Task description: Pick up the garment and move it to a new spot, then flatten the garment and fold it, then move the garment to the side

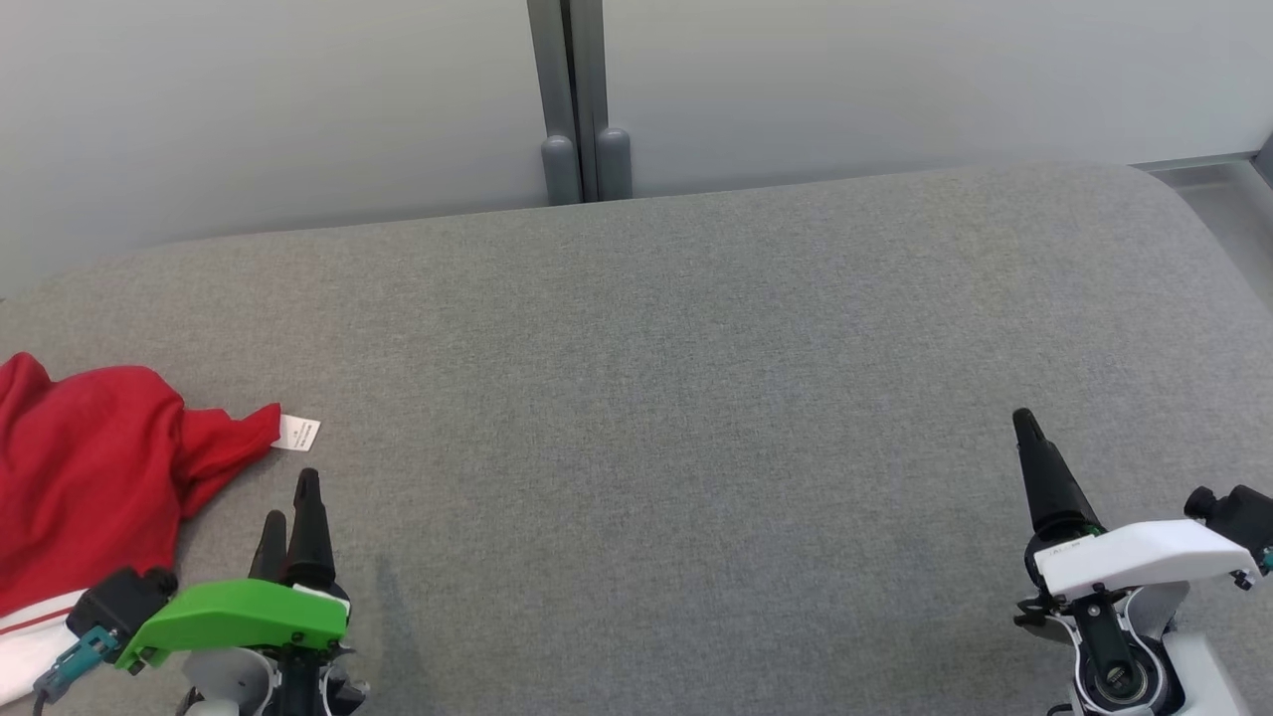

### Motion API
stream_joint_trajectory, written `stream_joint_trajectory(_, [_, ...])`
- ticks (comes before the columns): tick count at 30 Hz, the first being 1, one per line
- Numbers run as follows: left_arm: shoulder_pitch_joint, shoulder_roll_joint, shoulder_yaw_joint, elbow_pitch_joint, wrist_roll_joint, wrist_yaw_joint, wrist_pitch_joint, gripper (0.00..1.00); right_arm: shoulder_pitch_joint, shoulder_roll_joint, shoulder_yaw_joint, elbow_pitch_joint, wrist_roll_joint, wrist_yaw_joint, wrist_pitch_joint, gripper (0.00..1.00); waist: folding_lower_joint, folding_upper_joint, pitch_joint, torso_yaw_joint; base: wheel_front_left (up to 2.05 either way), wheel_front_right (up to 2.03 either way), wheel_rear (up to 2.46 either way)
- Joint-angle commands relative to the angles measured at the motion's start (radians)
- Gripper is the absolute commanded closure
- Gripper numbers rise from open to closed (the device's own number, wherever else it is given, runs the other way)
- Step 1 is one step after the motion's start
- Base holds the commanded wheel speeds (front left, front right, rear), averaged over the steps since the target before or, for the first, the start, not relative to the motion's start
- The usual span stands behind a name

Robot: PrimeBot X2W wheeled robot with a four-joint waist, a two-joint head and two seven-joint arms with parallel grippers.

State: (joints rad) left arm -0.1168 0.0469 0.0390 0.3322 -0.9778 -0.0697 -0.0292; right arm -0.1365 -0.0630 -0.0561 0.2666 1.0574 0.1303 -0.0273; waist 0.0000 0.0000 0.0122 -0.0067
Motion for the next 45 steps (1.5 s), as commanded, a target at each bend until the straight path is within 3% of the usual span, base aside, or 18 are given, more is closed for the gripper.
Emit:
stream_joint_trajectory(1, [-0.037,0.014,-0.006,-0.005,0.046,0.01,-0.011,0.0,-0.033,-0.006,0.003,-0.01,-0.042,0.0,-0.012,0.0,0.0,0.0,0.0,0.0,0.0,0.0,0.0])
stream_joint_trajectory(18, [-0.055,0.038,-0.076,0.031,0.282,0.077,-0.068,0.0,-0.061,-0.001,0.021,0.004,-0.291,0.0,-0.069,0.0,0.0,0.0,0.005,0.001,0.0,0.0,0.0])
stream_joint_trajectory(45, [-0.068,0.063,-0.142,0.009,0.576,0.127,-0.142,0.0,-0.089,0.007,0.027,0.003,-0.606,0.0,-0.144,0.0,0.0,0.0,0.012,0.0,0.0,0.0,0.0])
